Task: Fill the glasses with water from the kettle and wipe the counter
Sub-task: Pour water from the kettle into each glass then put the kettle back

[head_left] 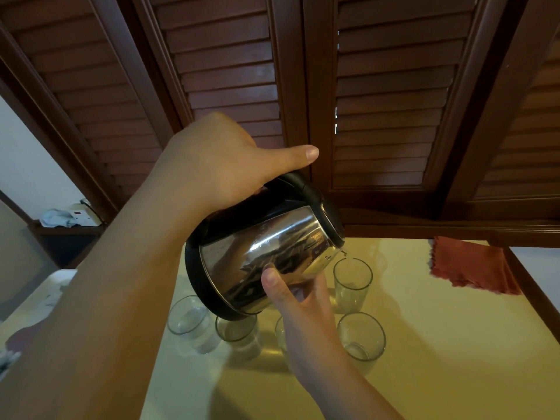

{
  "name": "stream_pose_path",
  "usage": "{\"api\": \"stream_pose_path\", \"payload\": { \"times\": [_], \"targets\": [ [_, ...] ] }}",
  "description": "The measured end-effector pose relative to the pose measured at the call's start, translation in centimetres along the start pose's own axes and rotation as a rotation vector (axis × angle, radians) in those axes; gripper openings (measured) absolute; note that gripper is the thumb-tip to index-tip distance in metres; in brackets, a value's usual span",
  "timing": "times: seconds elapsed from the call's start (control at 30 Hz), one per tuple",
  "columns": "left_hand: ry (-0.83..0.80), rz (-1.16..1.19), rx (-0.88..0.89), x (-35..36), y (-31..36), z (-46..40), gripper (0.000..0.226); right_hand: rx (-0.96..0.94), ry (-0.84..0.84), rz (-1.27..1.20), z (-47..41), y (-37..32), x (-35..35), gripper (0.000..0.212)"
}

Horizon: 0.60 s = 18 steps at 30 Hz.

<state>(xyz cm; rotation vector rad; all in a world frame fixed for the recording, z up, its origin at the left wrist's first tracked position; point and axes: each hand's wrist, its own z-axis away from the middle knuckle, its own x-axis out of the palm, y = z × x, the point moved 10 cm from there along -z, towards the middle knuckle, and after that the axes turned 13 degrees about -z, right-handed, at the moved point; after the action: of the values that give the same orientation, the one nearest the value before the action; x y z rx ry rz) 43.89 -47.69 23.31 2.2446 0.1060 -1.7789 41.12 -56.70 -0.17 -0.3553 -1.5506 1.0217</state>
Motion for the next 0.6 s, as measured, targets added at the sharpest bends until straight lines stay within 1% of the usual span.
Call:
{"api": "stream_pose_path", "payload": {
  "times": [0.13, 0.27, 0.43, 0.6],
  "targets": [
    [0.008, -0.013, 0.004, -0.07, 0.13, 0.16, 0.085, -0.002, -0.026, -0.003, 0.17, 0.14, 0.23, 0.099],
    [0.004, -0.021, 0.005, -0.14, 0.22, 0.29, 0.087, -0.007, -0.039, -0.006, 0.33, 0.22, 0.29, 0.117],
    [0.011, -0.03, -0.001, -0.37, 0.15, 0.41, 0.091, -0.015, -0.035, 0.002, 0.27, 0.3, 0.26, 0.119],
    [0.022, -0.029, 0.0, -0.64, 0.07, 0.67, 0.089, -0.013, -0.041, 0.01, 0.49, 0.42, 0.59, 0.118]
  ]
}}
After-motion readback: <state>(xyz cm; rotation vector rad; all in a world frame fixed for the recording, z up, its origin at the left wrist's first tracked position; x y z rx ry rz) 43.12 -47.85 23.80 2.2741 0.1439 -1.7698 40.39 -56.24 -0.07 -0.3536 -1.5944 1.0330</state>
